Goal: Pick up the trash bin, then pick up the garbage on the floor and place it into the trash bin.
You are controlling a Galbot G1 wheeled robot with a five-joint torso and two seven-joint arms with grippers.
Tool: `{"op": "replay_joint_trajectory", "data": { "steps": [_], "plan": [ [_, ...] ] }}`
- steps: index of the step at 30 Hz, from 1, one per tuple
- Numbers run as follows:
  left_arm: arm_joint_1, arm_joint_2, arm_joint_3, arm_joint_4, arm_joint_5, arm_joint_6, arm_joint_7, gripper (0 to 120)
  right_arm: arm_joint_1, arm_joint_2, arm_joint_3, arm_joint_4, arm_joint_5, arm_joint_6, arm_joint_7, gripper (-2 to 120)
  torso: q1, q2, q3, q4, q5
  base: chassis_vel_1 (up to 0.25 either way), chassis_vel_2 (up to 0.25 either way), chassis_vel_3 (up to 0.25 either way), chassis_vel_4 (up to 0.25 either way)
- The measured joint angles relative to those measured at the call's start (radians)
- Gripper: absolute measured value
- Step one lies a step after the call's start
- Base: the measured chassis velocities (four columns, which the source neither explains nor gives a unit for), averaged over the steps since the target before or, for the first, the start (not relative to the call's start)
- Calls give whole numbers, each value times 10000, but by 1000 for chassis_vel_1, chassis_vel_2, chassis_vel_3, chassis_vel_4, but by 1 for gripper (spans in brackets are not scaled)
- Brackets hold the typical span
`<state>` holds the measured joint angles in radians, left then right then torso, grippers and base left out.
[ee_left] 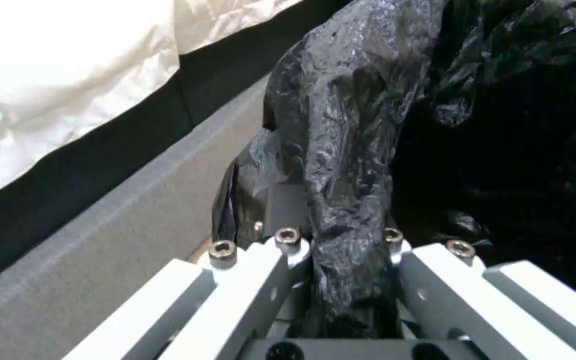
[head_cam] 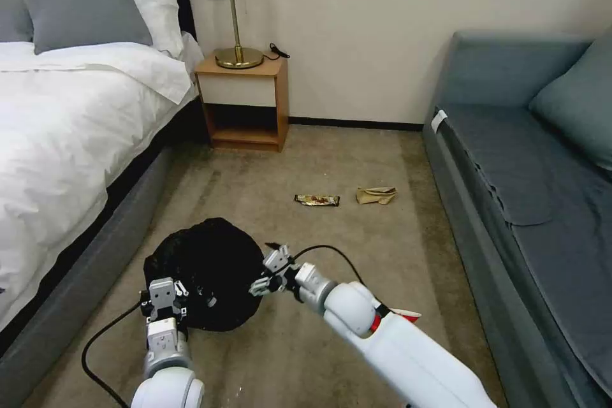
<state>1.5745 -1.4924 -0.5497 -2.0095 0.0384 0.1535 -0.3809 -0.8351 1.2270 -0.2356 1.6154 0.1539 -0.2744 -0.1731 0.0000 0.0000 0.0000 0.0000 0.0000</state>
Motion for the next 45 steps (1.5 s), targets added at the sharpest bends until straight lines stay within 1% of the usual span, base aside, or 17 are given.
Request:
{"op": "replay_joint_trajectory", "data": {
  "steps": [4,6,8,10,11,13,17,20,24,26,27,30,31,33,39,45],
  "plan": [
    [-32,34,12,104,-30,-90,-1,4,-60,-182,395,-191,17,0,4,100,0,0,0,0,0,0,0,0,0],
    [-31,136,35,182,-101,-160,-1,4,-152,-475,769,-446,-8,0,-2,100,0,0,0,-1,0,0,0,0,0],
    [-29,169,32,197,-111,-183,-2,4,-186,-592,867,-526,-22,0,-3,100,0,0,0,0,1,0,0,0,0],
    [31,281,-20,202,-15,-344,-22,4,-355,-986,1191,-747,-39,-67,14,100,0,0,0,-1,2,0,0,0,0],
    [31,281,-20,202,-15,-344,-22,4,-355,-986,1191,-747,-39,-67,14,100,0,0,0,-1,2,0,0,0,0],
    [137,402,-82,148,16,-486,-45,4,-565,-1404,1499,-933,-87,-134,31,100,0,0,0,-1,2,0,0,0,0],
    [179,453,-115,146,-19,-594,-64,4,-702,-1603,1734,-1035,-177,-155,31,100,0,0,0,-1,1,0,0,0,0],
    [291,549,-148,185,-93,-923,-125,4,-1028,-1854,2195,-1153,-313,-294,31,100,0,0,0,0,2,0,0,0,0],
    [340,582,-164,197,-126,-1021,-136,4,-1184,-1929,2353,-1158,-373,-367,30,100,0,-1,0,0,-2,0,0,0,0],
    [380,645,-231,233,-152,-1212,-157,4,-1427,-2008,2541,-1156,-469,-473,22,100,0,0,0,0,2,0,0,0,0],
    [380,645,-231,233,-152,-1212,-157,4,-1427,-2008,2541,-1156,-469,-473,22,100,0,0,0,0,2,0,0,0,0],
    [463,800,-275,259,-218,-1414,-176,4,-1867,-2088,2821,-1097,-755,-585,-78,100,0,0,0,0,0,0,0,0,0],
    [463,800,-275,259,-218,-1414,-176,4,-1867,-2088,2821,-1097,-755,-585,-78,100,0,0,0,0,0,0,0,0,0],
    [484,857,-267,268,-220,-1591,-236,4,-2272,-2109,2996,-1086,-1103,-609,-211,100,0,0,0,-1,0,0,0,0,0],
    [493,853,-211,228,-206,-1604,-282,4,-2654,-2078,3181,-1164,-1339,-606,-296,100,0,0,0,-1,-1,0,0,0,0],
    [540,761,-97,91,-139,-1629,-291,4,-3020,-2098,3418,-1590,-1728,-575,-489,100,0,1,-1,1,0,0,0,0,0]
  ]
}}
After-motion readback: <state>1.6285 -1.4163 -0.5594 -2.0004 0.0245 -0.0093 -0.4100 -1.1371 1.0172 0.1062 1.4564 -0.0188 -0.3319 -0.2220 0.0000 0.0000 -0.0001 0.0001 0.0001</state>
